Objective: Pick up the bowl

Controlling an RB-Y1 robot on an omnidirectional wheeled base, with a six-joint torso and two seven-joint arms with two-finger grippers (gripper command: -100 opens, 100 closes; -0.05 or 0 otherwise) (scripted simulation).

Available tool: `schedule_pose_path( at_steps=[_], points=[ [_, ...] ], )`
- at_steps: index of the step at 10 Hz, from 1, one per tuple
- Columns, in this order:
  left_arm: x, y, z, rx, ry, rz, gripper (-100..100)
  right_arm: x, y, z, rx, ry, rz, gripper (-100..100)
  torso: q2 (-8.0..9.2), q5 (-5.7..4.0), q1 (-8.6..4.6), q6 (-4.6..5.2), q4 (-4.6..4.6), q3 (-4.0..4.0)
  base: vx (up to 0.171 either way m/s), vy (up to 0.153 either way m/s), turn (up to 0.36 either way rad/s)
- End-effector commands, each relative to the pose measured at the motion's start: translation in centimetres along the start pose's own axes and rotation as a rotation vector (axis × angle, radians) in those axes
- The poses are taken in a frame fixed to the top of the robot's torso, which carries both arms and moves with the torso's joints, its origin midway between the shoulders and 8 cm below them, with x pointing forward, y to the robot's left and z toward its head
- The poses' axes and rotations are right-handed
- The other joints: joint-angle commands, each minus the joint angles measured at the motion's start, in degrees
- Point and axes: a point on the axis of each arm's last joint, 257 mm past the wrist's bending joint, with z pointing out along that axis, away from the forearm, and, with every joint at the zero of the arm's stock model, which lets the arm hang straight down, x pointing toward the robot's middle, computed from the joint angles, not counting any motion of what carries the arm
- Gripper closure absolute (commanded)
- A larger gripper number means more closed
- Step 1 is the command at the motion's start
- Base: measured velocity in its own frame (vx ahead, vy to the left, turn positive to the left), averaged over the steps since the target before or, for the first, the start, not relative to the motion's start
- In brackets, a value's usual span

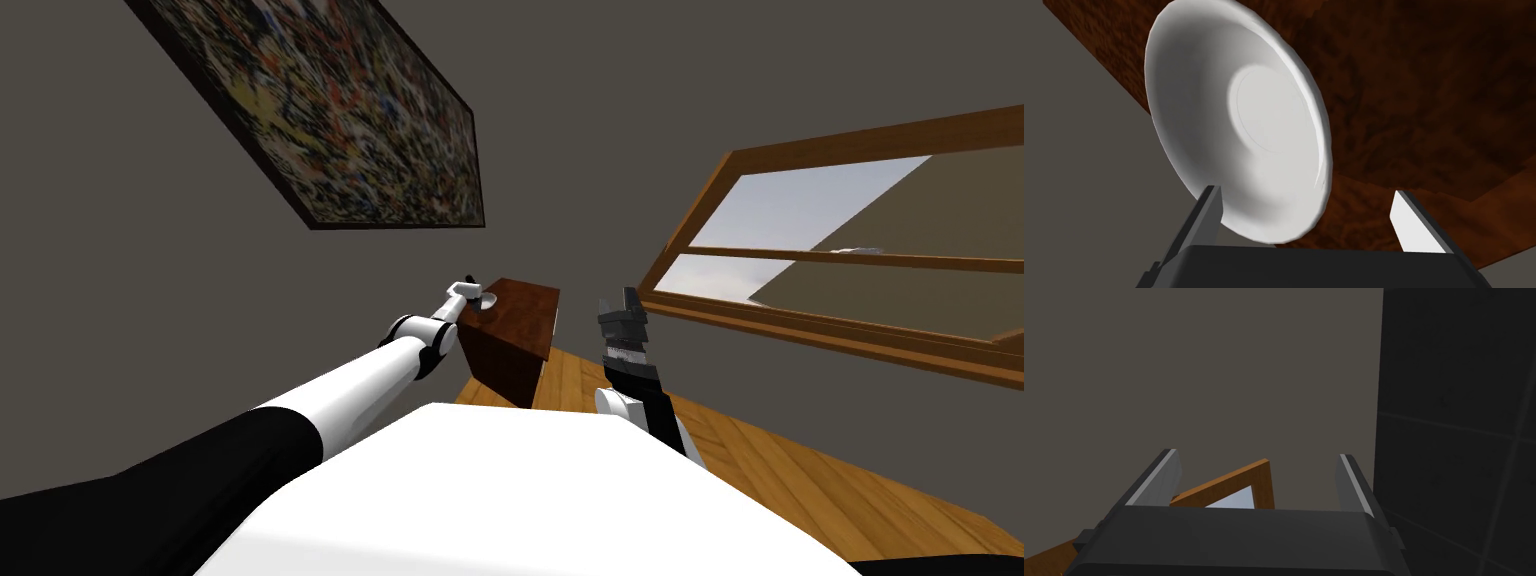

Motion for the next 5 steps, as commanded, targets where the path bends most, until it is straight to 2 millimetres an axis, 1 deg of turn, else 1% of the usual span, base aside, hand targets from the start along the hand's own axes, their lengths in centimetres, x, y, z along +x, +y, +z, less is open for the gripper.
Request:
schedule_pose_path(
  at_steps=[1, 2, 3, 4, 5],
  points=[
    [0.1, 0.7, 0.2, -0.028, 0.001, -0.005, -100, 0.0, 0.0, 0.0, 0.000, 0.000, 0.000, 0, 0.00, 0.00, 0.00, 0.00, 0.00, 0.00, 0.040, -0.018, 0.016],
    [0.3, 1.7, 0.2, -0.069, 0.004, -0.014, -100, 0.0, 0.0, 0.0, 0.000, 0.000, 0.000, 0, 0.05, 0.01, 0.05, 0.00, 0.00, 0.02, 0.012, -0.011, 0.020],
    [0.1, 1.1, 0.2, -0.047, 0.003, -0.010, -100, 0.0, 0.0, 0.0, 0.000, 0.000, 0.000, 0, 0.14, 0.02, 0.08, 0.00, 0.02, 0.07, 0.000, 0.000, 0.000],
    [0.1, 1.2, 0.2, -0.052, 0.003, -0.011, 0, 0.0, 0.0, 0.0, 0.000, 0.000, 0.000, 0, 0.21, 0.03, 0.11, 0.00, 0.04, 0.12, 0.000, 0.000, 0.000],
    [-1.9, 1.7, 0.5, -0.052, -0.012, -0.040, -100, 0.0, 0.0, 0.0, 0.000, 0.000, 0.000, 0, 0.23, 0.03, 0.13, 0.00, 0.05, 0.13, -0.008, 0.002, -0.272]
  ],
)
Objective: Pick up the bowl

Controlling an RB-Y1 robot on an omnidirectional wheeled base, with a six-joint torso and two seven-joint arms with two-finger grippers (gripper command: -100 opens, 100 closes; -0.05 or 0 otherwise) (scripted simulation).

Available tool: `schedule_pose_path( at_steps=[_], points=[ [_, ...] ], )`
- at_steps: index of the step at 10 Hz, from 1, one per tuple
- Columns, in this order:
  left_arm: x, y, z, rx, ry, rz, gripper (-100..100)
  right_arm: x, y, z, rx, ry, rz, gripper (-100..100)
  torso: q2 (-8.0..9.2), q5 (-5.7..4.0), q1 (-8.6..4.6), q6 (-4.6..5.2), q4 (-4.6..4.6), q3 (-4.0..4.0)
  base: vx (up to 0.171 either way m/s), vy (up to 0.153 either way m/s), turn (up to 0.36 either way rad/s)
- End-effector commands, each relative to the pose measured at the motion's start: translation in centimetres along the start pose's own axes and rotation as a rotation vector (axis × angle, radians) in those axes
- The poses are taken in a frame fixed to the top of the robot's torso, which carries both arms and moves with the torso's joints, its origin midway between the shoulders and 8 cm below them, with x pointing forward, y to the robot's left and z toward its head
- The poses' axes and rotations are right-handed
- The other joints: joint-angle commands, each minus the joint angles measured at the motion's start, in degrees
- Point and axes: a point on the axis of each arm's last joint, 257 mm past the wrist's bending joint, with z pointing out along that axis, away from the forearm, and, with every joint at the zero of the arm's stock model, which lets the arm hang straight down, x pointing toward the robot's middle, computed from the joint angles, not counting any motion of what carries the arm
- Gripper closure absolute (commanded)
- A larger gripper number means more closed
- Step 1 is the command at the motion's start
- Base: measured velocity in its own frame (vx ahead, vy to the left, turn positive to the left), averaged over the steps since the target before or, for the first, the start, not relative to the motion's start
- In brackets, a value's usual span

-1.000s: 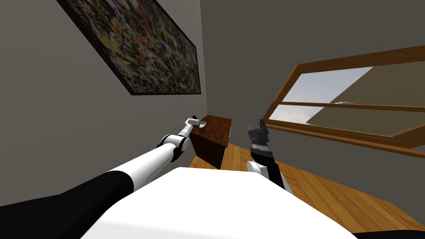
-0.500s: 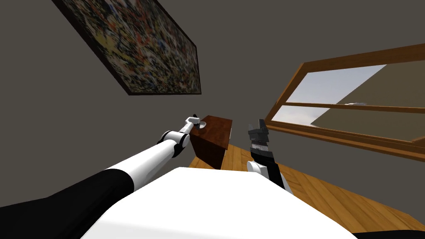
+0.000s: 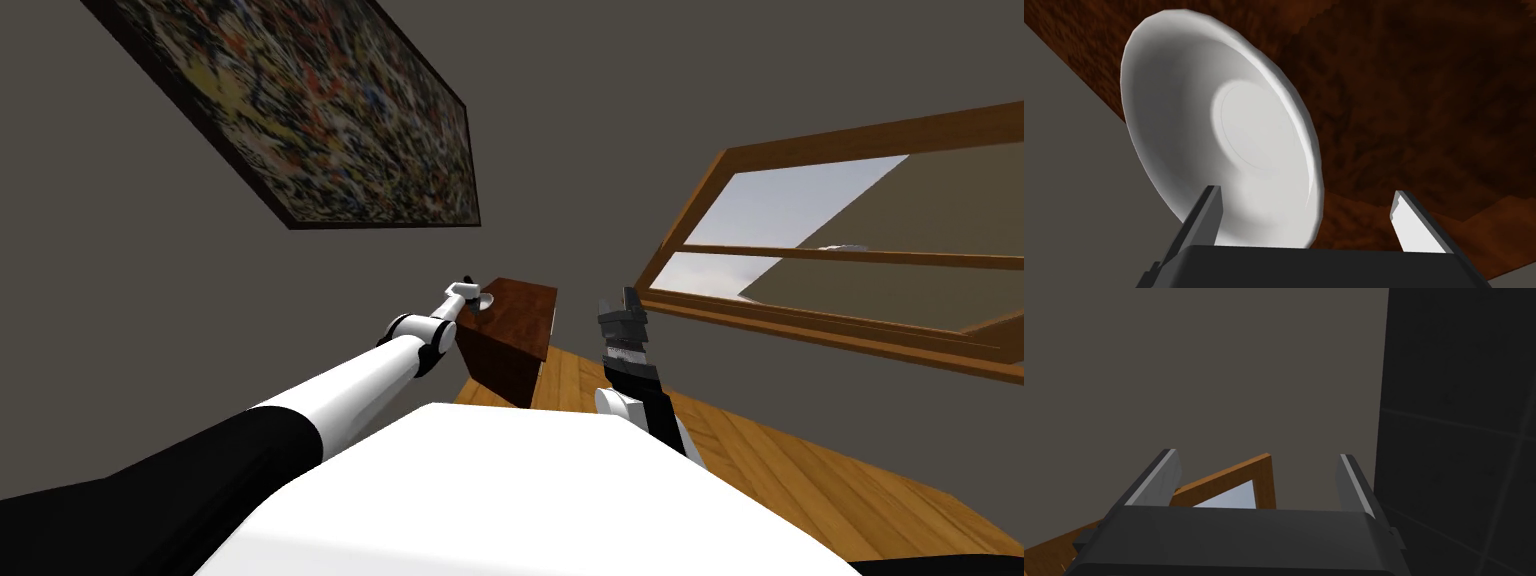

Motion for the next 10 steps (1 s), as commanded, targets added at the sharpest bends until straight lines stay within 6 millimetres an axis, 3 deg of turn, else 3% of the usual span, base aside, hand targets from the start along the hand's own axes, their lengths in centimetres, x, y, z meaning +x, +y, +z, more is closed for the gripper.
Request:
schedule_pose_path(
  at_steps=[1, 2, 6, 7, 9, 10],
  points=[
    [-1.9, 0.5, 0.3, -0.002, -0.014, -0.028, -100, 0.0, 0.0, 0.0, 0.000, 0.000, 0.000, 0, 0.00, 0.00, 0.00, 0.00, 0.00, 0.00, -0.018, 0.014, -0.283],
    [-1.9, 0.5, 0.3, -0.002, -0.014, -0.028, -100, 0.0, 0.0, 0.0, 0.000, 0.000, 0.000, 0, 0.04, 0.01, 0.04, -0.03, 0.01, 0.02, -0.016, 0.014, -0.034],
    [-6.3, 1.5, 0.8, -0.004, -0.053, -0.089, -100, 0.0, 0.0, 0.0, 0.000, 0.000, 0.000, 0, 0.03, 0.01, 0.04, -0.03, 0.01, 0.02, -0.012, 0.009, -0.164],
    [-6.3, 1.5, 0.8, -0.004, -0.053, -0.089, -100, 0.0, 0.0, 0.0, 0.000, 0.000, 0.000, 0, 0.03, 0.01, 0.05, -0.05, 0.02, 0.03, -0.011, 0.007, -0.042],
    [-9.8, 2.5, 0.9, -0.005, -0.087, -0.135, -100, 0.0, 0.0, 0.0, 0.000, 0.000, 0.000, 0, 0.03, 0.00, 0.02, -0.02, 0.01, 0.02, -0.016, 0.006, -0.258],
    [-9.0, 2.3, 1.0, -0.006, -0.078, -0.125, -100, 0.0, 0.0, 0.0, 0.000, 0.000, 0.000, 0, 0.05, 0.01, 0.04, -0.05, 0.02, 0.03, -0.010, 0.006, -0.035]
  ],
)
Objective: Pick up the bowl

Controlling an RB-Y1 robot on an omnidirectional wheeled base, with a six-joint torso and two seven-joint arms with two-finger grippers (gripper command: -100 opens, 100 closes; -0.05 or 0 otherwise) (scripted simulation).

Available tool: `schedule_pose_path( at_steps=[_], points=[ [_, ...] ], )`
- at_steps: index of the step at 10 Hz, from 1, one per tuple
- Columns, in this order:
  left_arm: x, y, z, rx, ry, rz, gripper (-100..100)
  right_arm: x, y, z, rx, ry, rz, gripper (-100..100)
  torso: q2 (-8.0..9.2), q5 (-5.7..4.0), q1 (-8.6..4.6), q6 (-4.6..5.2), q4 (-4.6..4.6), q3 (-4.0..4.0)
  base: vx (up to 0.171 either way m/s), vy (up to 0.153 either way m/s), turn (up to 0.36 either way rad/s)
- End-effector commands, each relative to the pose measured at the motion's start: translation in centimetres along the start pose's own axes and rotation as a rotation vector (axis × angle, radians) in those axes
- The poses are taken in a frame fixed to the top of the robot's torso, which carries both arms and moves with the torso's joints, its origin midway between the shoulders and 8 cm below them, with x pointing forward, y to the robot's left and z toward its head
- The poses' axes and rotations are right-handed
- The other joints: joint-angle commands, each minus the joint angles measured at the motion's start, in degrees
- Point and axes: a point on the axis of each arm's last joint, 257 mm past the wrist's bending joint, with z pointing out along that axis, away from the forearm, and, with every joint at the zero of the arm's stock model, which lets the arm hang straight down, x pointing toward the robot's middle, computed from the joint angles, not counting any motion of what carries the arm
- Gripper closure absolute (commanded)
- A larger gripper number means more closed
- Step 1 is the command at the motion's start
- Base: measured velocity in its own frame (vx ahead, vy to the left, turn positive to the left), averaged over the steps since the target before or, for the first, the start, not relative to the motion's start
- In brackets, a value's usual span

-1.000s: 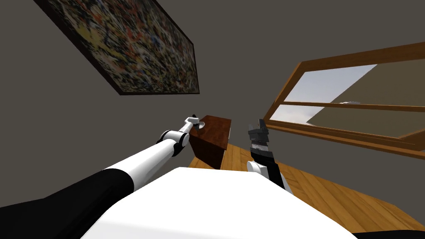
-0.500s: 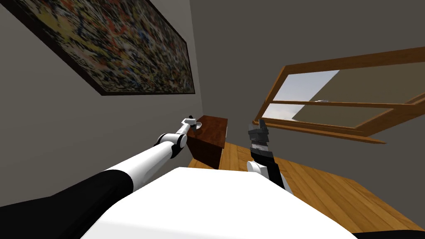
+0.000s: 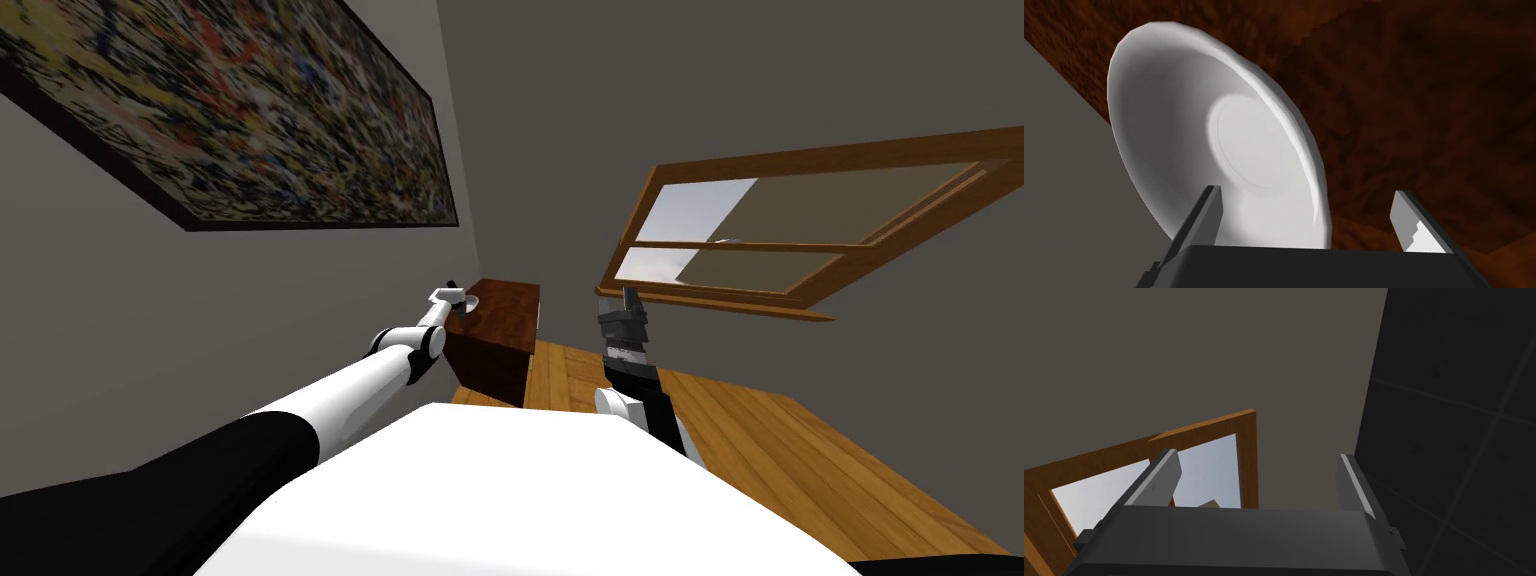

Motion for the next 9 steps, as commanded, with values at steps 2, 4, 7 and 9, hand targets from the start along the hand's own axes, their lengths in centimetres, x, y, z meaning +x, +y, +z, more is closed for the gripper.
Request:
schedule_pose_path(
  at_steps=[2, 4, 7, 9],
  points=[
    [0.0, 0.0, 0.0, 0.000, 0.000, 0.000, 100, 0.0, 0.0, 0.0, 0.000, 0.000, 0.000, 0, -0.03, 0.00, -0.01, 0.00, -0.01, -0.02, 0.000, 0.000, 0.000],
    [0.0, 0.0, 0.0, -0.001, 0.001, -0.002, 100, 0.0, 0.0, 0.0, 0.000, 0.000, 0.000, 0, -0.06, -0.02, -0.03, 0.03, -0.01, -0.04, 0.000, 0.000, 0.000],
    [1.7, -0.3, -0.3, 0.001, 0.016, 0.022, 100, 0.0, 0.0, 0.0, 0.000, 0.000, 0.000, 0, -0.04, -0.05, -0.06, 0.04, 0.03, -0.01, 0.004, -0.001, 0.095],
    [2.9, -0.5, -0.5, 0.002, 0.027, 0.037, 100, 0.0, 0.0, 0.0, 0.000, 0.000, 0.000, 0, -0.04, -0.08, -0.06, 0.01, 0.05, 0.01, 0.015, -0.008, 0.132]
  ],
)
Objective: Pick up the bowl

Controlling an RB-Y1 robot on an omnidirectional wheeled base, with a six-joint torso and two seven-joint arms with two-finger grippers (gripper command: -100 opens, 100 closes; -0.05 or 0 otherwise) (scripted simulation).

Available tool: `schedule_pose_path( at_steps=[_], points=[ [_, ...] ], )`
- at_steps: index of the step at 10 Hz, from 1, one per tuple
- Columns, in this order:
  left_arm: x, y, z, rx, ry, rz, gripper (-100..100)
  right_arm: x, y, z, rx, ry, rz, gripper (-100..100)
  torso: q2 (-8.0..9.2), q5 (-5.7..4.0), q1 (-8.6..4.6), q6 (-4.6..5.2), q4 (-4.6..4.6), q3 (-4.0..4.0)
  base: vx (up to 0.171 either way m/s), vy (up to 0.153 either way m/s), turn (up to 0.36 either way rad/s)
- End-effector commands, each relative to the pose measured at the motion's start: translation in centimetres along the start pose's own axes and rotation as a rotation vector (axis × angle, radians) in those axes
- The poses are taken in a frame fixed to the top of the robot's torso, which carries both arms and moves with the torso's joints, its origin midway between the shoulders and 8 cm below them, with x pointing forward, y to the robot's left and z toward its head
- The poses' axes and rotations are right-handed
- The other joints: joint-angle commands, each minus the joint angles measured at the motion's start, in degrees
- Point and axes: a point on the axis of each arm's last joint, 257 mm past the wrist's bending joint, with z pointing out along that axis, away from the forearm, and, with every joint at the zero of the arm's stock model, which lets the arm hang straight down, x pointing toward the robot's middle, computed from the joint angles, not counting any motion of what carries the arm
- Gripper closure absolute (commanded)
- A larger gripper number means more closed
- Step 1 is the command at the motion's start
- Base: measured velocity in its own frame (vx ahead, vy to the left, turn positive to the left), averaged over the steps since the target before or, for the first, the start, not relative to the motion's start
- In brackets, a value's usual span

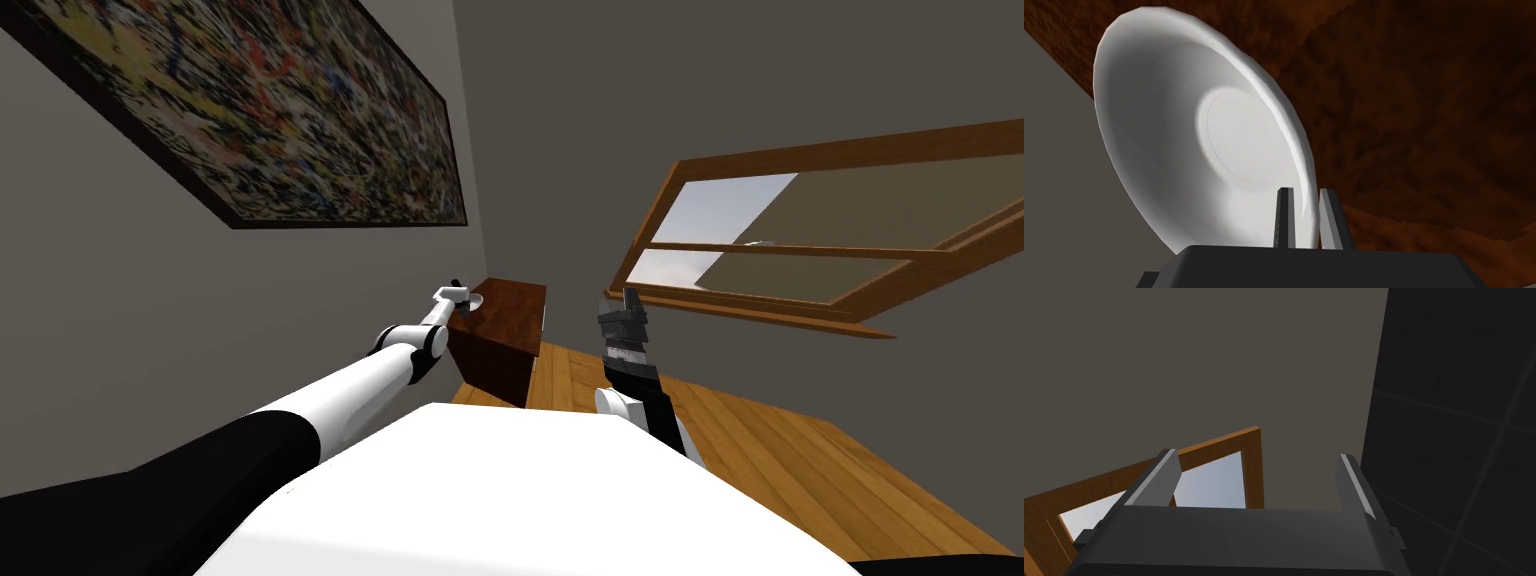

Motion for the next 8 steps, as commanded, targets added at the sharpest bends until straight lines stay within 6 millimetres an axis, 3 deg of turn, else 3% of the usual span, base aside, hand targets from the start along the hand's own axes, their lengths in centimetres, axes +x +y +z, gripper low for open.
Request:
schedule_pose_path(
  at_steps=[1, 7, 8],
  points=[
    [1.7, -0.4, -0.2, 0.003, 0.018, 0.023, 100, 0.0, 0.0, 0.0, 0.000, 0.000, 0.000, 0, 0.00, 0.00, 0.00, 0.00, 0.00, 0.00, 0.012, -0.008, 0.149],
    [8.0, -1.2, -1.4, 0.006, 0.068, 0.113, 100, 0.0, 0.0, 0.0, 0.000, 0.000, 0.000, 0, 0.09, 0.00, 0.02, -0.08, 0.08, 0.08, 0.014, -0.010, 0.188],
    [8.0, -1.2, -1.4, 0.006, 0.068, 0.113, 100, 0.0, 0.0, 0.0, 0.000, 0.000, 0.000, 0, 0.10, 0.00, 0.03, -0.09, 0.08, 0.09, 0.006, -0.005, 0.044]
  ],
)
